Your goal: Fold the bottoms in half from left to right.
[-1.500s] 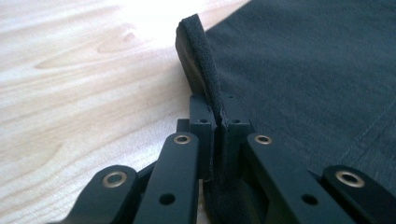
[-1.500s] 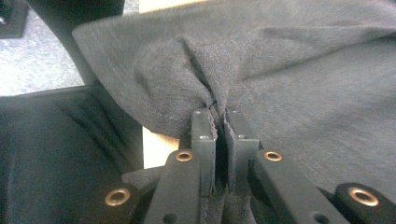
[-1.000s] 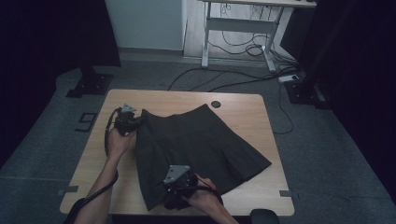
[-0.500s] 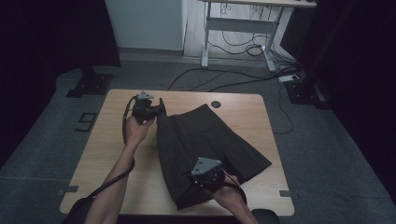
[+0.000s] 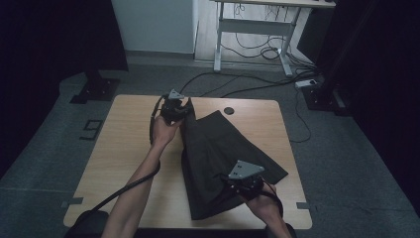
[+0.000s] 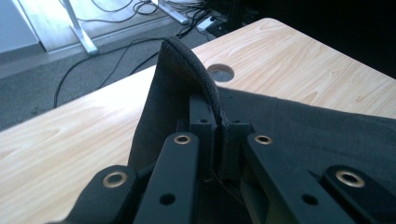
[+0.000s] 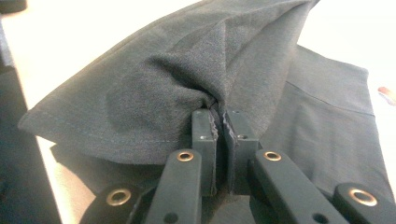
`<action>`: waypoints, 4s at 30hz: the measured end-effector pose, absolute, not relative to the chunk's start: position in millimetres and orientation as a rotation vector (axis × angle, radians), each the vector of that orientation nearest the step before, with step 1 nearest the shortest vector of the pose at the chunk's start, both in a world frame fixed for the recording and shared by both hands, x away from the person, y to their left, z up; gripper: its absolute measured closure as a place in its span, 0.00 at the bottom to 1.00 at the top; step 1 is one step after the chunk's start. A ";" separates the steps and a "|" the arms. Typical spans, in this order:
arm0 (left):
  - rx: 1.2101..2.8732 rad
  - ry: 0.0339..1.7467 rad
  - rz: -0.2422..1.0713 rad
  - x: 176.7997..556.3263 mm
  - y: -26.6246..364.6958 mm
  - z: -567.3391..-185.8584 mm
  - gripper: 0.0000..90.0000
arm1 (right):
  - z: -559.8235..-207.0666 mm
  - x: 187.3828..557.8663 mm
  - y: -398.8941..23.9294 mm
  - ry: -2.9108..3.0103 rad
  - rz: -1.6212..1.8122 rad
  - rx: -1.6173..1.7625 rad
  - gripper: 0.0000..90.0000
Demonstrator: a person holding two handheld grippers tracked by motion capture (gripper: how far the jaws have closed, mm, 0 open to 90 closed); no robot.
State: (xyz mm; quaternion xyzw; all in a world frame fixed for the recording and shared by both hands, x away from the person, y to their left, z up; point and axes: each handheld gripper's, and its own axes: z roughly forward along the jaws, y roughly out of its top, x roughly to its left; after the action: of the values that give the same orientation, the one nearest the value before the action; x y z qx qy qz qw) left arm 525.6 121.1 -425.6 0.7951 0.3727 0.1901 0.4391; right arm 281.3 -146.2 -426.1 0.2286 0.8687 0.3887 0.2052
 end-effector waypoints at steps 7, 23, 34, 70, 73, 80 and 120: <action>2.002 0.871 0.511 539.3 88.8 -436.3 0.95 | -423.6 289.5 -176.4 2.364 1.050 0.728 0.94; 2.019 0.938 0.437 574.1 42.5 -489.8 0.94 | -476.3 323.7 -216.9 2.398 0.955 0.952 0.94; 2.012 0.984 0.435 580.1 37.3 -485.7 0.52 | -500.0 330.0 -228.5 2.415 0.944 1.016 0.91; 2.296 0.763 0.396 424.1 73.5 -541.6 0.09 | -522.7 329.7 -136.5 2.520 0.852 1.059 0.66; 2.290 0.769 0.389 424.7 74.0 -543.1 0.08 | -521.2 329.1 -137.6 2.538 0.853 1.063 0.82; 2.265 0.788 0.381 424.7 75.6 -546.6 0.08 | -494.1 325.4 -152.8 2.456 0.889 1.038 0.97; 2.282 0.753 0.310 384.9 68.8 -542.8 0.06 | -534.2 398.6 -309.1 2.054 0.643 1.564 0.34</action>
State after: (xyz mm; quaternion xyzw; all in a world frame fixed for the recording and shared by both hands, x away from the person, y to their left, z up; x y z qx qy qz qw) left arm 384.9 68.8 -542.8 0.8817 0.2909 0.1199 0.3515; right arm 398.6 -309.1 -534.2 0.5709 0.7499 0.2348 0.2380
